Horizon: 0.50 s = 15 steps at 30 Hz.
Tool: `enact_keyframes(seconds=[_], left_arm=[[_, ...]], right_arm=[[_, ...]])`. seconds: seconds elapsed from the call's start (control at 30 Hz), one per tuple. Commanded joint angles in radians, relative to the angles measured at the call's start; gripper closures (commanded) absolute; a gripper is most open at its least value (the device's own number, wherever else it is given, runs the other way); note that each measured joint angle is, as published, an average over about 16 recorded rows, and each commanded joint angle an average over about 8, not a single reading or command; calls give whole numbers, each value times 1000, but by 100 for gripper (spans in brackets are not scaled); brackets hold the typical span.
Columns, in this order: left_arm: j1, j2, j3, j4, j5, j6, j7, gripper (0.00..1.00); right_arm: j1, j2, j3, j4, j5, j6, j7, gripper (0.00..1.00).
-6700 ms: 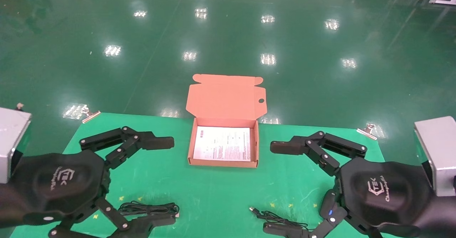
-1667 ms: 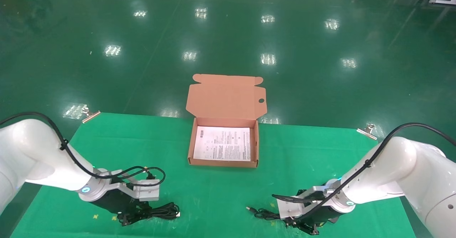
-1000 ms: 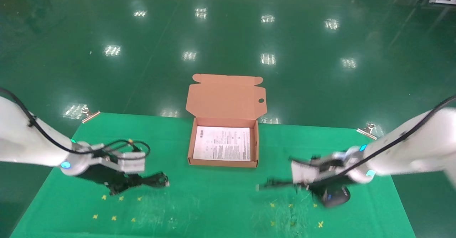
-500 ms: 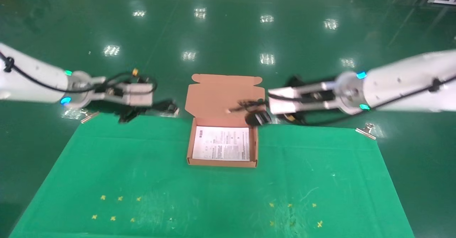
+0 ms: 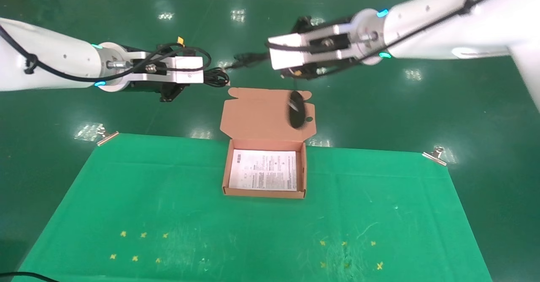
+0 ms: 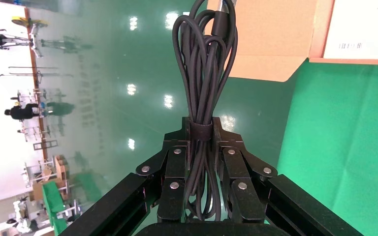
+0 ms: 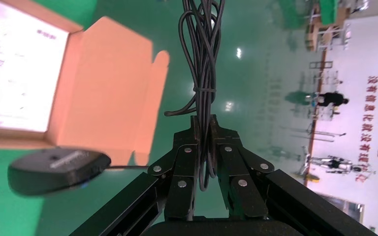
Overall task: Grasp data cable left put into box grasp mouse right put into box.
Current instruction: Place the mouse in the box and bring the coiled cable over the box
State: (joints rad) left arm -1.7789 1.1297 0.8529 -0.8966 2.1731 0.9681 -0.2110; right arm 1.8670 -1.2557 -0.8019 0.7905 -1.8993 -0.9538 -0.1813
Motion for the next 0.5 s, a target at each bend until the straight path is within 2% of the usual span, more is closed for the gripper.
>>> enact_keyframes(seconds=[0.03,0.27,0.5], left_arm=[[0,1,2,-25,18,-3,-26,100],[7,2,8,-58,44,-5,-52,100],[17,-9,14,-64,66,-3,-64,100]], right_arm=[[20,-25,7,-45,14,17,-37,100],[38,-68,23,-129,70,35,-168,100],[33,-81,17,-162,88,39,-199,100]])
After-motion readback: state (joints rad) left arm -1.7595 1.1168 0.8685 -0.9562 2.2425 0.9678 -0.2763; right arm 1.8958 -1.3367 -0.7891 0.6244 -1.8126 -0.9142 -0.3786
